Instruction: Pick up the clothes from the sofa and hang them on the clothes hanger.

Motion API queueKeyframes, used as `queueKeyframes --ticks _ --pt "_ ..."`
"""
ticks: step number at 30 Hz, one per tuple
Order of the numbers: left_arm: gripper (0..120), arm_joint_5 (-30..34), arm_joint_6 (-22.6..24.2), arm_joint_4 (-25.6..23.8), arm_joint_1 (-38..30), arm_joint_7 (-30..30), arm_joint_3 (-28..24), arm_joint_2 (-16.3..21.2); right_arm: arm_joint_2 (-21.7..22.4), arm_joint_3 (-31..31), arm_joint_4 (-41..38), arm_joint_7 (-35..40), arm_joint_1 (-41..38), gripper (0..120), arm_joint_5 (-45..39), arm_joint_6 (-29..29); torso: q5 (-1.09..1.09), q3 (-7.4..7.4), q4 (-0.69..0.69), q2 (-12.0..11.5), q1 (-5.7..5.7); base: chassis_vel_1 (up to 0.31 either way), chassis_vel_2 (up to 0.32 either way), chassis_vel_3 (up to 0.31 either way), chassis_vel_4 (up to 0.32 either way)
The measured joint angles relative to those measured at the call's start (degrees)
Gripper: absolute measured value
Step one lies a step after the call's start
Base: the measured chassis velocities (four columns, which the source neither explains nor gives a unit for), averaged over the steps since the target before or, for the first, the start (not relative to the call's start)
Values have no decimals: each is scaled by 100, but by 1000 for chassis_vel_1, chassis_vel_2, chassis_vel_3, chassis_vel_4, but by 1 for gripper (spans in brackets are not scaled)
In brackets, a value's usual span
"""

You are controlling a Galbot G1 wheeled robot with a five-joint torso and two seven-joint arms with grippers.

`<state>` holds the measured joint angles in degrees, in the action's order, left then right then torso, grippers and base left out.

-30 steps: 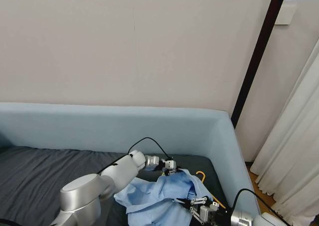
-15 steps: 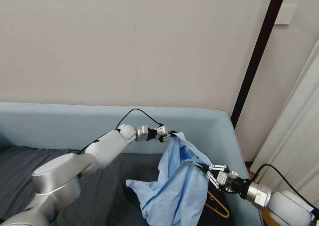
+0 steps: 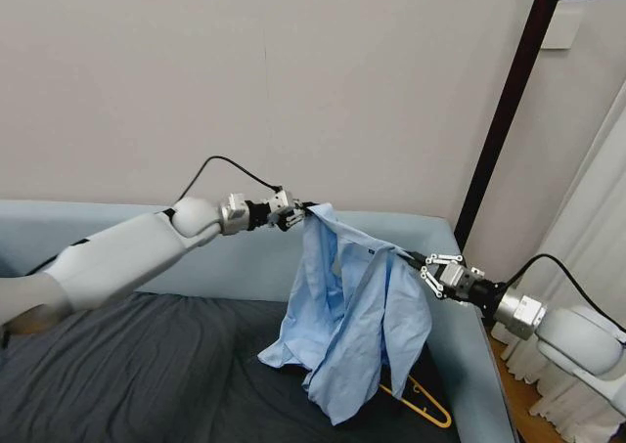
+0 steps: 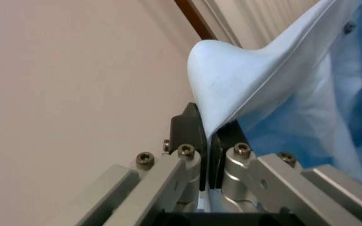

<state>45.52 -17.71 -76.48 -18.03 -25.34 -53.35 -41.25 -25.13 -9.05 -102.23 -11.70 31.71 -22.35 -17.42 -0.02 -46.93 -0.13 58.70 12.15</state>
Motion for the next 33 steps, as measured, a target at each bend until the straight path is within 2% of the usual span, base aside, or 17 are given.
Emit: queueKeyframes --ticks 1,4,6,7,9,11,12,14,15,16,17,19,21,23,25,27,33 --pt "0 0 0 0 0 0 0 0 0 0 0 0 0 0 0 0 0 0 0 0 0 0 0 0 0" --pt "0 178 325 -759 55 366 108 771 -346 -695 279 38 -932 0 -45 64 2 0 1 0 0 0 0 0 0" --pt "0 285 592 -1250 119 668 208 1274 -566 -1192 386 130 -1647 0 -51 165 -3 -1 8 0 1 0 0 0 0" --pt "0 285 592 -1250 119 668 208 1274 -566 -1192 386 130 -1647 0 -51 165 -3 -1 8 0 1 0 0 0 0" --pt "0 382 852 -1738 218 981 398 1743 -769 -1613 446 204 -2208 0 -158 265 -5 -1 14 0 0 0 0 0 0" --pt "0 530 1135 -2298 436 1384 697 2172 -839 -1854 416 242 -2518 0 -309 325 -1 -1 9 0 0 0 0 0 0" --pt "0 530 1135 -2298 436 1384 697 2172 -839 -1854 416 242 -2518 0 -309 325 -1 -1 9 0 0 0 0 0 0" --pt "0 674 1535 -2937 951 1787 1480 2611 -821 -1931 271 261 -2662 0 -492 376 -6 -1 2 -1 0 0 0 0 0" --pt "0 755 1702 -3307 1374 1985 2027 2918 -775 -1932 125 278 -2682 0 -611 401 5 1 2 0 0 0 0 0 0" --pt "0 798 1811 -3553 1645 2085 2254 3131 -727 -1911 15 280 -2669 0 -684 436 9 2 3 1 -2 0 0 0 0" --pt "0 798 1811 -3553 1645 2085 2254 3131 -727 -1911 15 280 -2669 0 -684 436 9 2 3 1 -2 0 0 0 0" --pt "0 864 1956 -4155 2210 2314 2638 3695 -524 -1668 -388 325 -2485 0 -881 552 -7 0 4 0 0 0 0 0 0" --pt "0 870 2030 -4660 2520 2451 2826 4119 -301 -1325 -764 369 -2219 0 -1012 654 1 1 5 1 -2 0 0 0 0" --pt "0 874 2078 -4931 2579 2543 2871 4317 -203 -1162 -912 387 -2100 0 -1071 696 4 1 4 1 -2 0 0 0 0" --pt "0 1019 2299 -5485 2493 2787 2873 4661 0 -750 -1241 417 -1779 0 -1237 817 3 1 2 1 -2 0 0 0 0" --pt "0 1259 2587 -5829 2232 3022 2854 4796 133 -395 -1447 422 -1553 0 -1374 912 5 1 3 1 -2 0 0 0 0" --pt "0 1778 3144 -6117 1776 3402 2888 4844 392 266 -1708 370 -1137 0 -1674 1067 0 0 3 1 -1 0 0 0 0"
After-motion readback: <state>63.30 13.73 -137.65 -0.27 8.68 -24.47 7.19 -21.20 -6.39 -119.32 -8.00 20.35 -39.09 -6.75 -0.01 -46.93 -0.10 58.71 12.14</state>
